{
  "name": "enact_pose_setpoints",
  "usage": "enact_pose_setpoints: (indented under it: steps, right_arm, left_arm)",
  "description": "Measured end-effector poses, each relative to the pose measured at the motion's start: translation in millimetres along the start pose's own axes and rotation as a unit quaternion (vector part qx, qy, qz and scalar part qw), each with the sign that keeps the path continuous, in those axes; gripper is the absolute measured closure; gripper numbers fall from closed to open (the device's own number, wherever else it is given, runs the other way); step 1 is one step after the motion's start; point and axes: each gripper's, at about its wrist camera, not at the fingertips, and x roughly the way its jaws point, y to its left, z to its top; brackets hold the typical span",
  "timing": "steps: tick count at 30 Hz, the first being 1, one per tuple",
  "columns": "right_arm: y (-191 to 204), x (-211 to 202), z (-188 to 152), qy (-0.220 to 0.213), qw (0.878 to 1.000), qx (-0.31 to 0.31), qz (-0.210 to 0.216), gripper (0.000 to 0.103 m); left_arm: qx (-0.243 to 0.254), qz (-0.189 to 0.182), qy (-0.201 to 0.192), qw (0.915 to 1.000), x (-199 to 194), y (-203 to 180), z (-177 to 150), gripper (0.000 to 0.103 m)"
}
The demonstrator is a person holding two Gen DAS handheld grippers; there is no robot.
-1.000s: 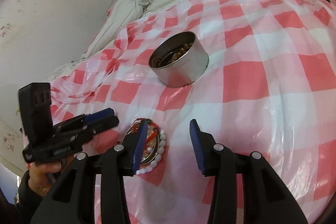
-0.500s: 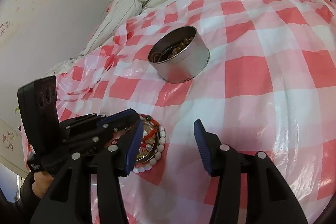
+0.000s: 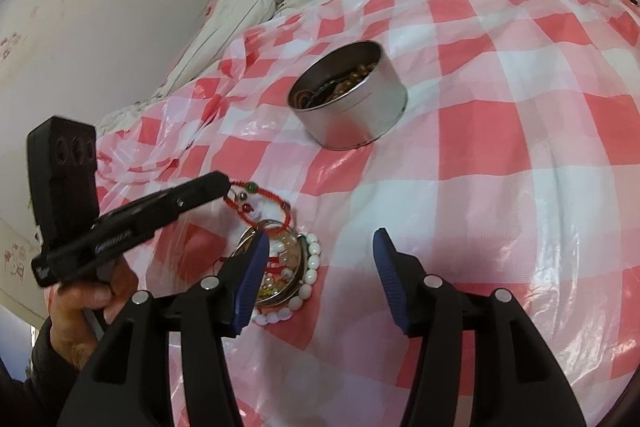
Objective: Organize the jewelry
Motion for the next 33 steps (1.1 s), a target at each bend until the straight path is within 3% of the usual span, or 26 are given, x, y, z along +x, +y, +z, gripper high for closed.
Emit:
enact_pose_setpoints:
  steps: [4,8,15,22,28,33]
  right_arm:
    - [19.5,0.5,-2.3,-0.003,0.999,-0.043,0.025,0.050]
    - [55.7,2.4,-11.9,0.003,0.990,-0.129,0.052,0.051]
    - [85.0,22.3,-34.1,0.033,0.974,-0.223,0.013,0.078]
    - [83.0,25.9,-36.3,0.029,0.971,-0.237,-0.001,0.100]
    - [68.6,13.4,-21.7,0.015,0.981,-0.188,0.041,0.102]
    - [76.5,26.6,-27.4,0.044,0.977,-0.205,0.023,0.101]
  left_arm:
    - [-0.003,0.005,-0.001,1.0000,-0.4,3.1,1.6,0.100]
    - [0.002,0.007,0.000,1.0000,-0.5,2.4,1.4,0.100]
    - [0.001,0.008,0.001,1.0000,-0.6,2.8,0.6,0.100]
    - [0.002,0.008,0.005,0.9999,1.4,2.1,-1.4,0.100]
    - [-0.001,0.015,0.011,0.9998,4.6,4.0,-3.1,0.100]
    - [-0.006,0.017,0.013,0.9998,5.7,6.2,-3.3,0.100]
